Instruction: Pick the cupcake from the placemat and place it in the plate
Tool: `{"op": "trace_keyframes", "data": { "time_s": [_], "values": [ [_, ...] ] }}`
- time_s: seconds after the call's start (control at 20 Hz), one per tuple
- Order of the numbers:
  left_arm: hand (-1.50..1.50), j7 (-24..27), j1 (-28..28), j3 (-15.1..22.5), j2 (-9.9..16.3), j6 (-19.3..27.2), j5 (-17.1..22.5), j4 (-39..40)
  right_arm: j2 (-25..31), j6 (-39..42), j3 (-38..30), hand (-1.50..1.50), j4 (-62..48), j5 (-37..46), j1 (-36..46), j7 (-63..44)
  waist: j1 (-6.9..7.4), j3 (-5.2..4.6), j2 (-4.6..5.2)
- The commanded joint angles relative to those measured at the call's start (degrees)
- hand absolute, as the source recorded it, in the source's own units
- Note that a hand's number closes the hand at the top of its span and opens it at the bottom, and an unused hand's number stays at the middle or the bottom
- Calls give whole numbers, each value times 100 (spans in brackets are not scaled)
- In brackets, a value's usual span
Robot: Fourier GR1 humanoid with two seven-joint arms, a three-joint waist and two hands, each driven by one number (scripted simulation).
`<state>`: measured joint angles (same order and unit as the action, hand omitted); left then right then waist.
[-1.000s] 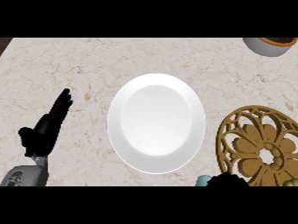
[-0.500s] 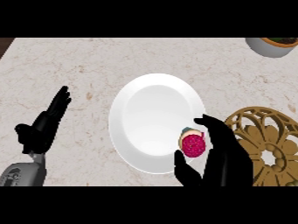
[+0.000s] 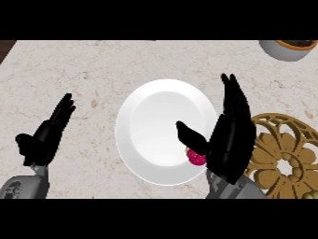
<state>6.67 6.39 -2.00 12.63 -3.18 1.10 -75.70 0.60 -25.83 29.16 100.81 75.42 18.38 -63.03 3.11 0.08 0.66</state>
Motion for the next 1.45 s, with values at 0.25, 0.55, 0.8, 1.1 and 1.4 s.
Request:
{"op": "trace_keyframes", "data": {
  "time_s": [0.25,0.55,0.8,1.1,1.4],
  "values": [
    [0,121,-333,-11,-104,107,-24,-117,-58,-2588,-305,-150,266,-725,-518,-263,-219,5,-58],
    [0,17,-148,-329,216,3,61,4,474,-3460,348,-150,1229,-1432,-2541,1152,-369,1,-74],
    [0,-13,-528,31,-114,95,-126,-415,1541,-4103,1019,-150,1723,-2384,-3489,2166,-328,1,-82],
    [0,85,-472,-247,47,-70,-15,-215,2868,-4752,1027,-150,1682,-3921,-3834,3245,-328,0,-75],
    [0,196,-588,0,-259,66,-234,-301,2925,-5320,1297,-150,1017,-4800,-3700,4347,-325,2,-76]
  ]
}}
